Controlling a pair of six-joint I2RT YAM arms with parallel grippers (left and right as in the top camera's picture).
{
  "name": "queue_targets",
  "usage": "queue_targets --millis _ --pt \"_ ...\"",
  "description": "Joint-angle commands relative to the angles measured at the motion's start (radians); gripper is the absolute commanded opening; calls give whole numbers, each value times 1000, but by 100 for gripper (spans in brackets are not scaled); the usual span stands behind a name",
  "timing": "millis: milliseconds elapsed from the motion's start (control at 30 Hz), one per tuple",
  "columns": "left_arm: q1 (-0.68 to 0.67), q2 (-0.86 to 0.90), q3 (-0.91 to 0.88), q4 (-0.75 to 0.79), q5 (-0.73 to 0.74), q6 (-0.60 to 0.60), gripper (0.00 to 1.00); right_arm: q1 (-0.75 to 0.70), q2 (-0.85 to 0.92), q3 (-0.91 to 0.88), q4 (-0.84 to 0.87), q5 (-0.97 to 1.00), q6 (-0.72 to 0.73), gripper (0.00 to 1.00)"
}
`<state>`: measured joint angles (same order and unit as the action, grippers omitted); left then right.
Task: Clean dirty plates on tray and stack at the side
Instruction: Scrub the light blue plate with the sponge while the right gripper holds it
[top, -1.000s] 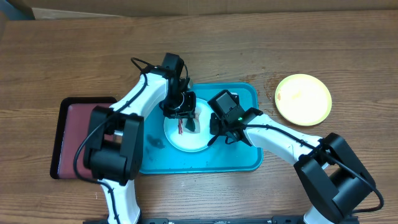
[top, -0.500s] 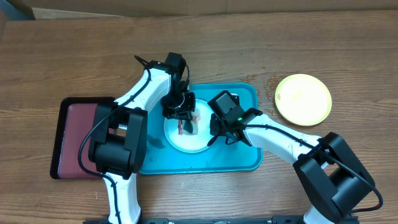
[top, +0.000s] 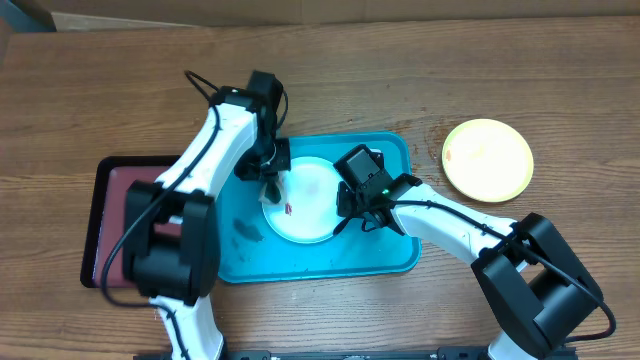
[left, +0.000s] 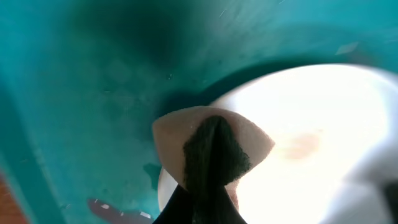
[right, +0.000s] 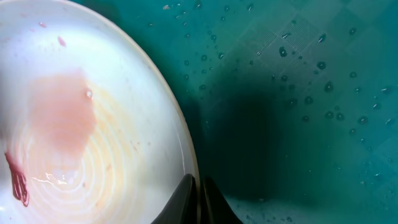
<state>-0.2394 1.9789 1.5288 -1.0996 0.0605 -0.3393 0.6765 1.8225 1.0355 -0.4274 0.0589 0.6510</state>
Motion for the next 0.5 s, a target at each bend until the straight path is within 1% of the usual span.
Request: queue_targets --millis 0,100,200,300,467 --pt "9 -80 35 5 74 -16 4 -5 4 -2 -1 31 4 6" --pt "7 -69 10 21 140 -16 8 -5 4 -2 1 31 4 6" --pt "-6 -56 -42 58 183 -16 9 -5 4 -2 0 31 4 6" --pt "-33 -37 -107 119 231 -16 12 -5 4 -2 0 31 4 6" --pt "-80 -5 -189 233 264 -16 13 -5 4 -2 0 31 4 6"
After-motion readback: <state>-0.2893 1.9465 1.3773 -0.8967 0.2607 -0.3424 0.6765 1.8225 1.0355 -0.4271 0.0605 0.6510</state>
